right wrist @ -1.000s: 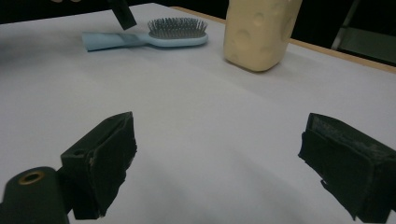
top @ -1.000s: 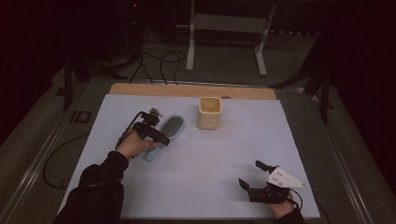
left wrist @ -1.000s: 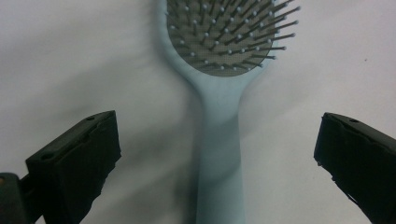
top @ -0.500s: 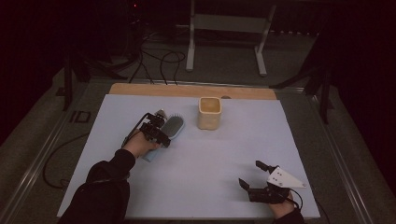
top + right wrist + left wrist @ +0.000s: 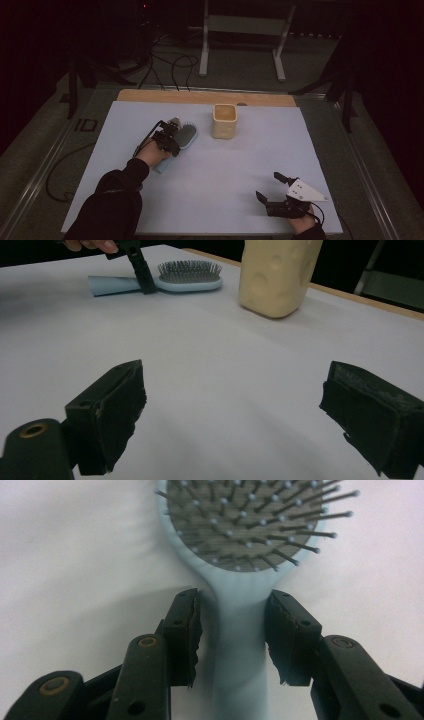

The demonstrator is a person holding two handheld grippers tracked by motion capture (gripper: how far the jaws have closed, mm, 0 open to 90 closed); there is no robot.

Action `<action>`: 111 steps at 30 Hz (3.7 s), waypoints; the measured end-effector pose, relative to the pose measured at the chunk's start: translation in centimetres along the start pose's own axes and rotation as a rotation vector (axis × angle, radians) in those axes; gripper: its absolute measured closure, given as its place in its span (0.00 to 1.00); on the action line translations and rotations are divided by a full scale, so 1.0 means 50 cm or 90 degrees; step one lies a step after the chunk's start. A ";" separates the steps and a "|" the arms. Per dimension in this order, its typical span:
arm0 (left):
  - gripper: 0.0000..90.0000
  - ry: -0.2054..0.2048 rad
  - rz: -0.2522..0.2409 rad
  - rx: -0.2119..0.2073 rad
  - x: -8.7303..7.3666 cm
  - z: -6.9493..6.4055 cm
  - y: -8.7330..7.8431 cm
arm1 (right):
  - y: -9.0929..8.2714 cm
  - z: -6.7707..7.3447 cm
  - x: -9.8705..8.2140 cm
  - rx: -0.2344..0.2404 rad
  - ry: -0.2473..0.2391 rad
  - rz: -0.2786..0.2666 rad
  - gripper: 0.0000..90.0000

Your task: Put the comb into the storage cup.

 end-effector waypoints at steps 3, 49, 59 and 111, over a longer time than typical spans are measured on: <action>0.71 0.002 0.003 0.005 0.001 -0.001 0.000 | 0.001 0.000 0.000 0.001 0.001 0.000 0.11; 0.78 0.040 -0.294 -0.040 -0.014 0.008 -0.112 | 0.000 -0.003 -0.002 -0.004 0.002 0.003 0.11; 0.78 0.057 -0.352 -0.059 0.010 -0.012 -0.148 | 0.000 -0.003 -0.001 -0.005 0.005 0.000 0.11; 0.78 0.163 -0.562 -0.189 0.165 -0.145 -0.260 | 0.003 -0.005 -0.001 -0.006 0.008 -0.003 0.11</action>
Point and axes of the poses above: each handheld gripper's, and its own axes: y roughly forward along the jaws, x roughly out of its top, z roughly to its left, the point moved 7 cm from there along y, roughly forward along the jaws, and after that the axes turned 5 degrees about -x, right-handed, at the moved point
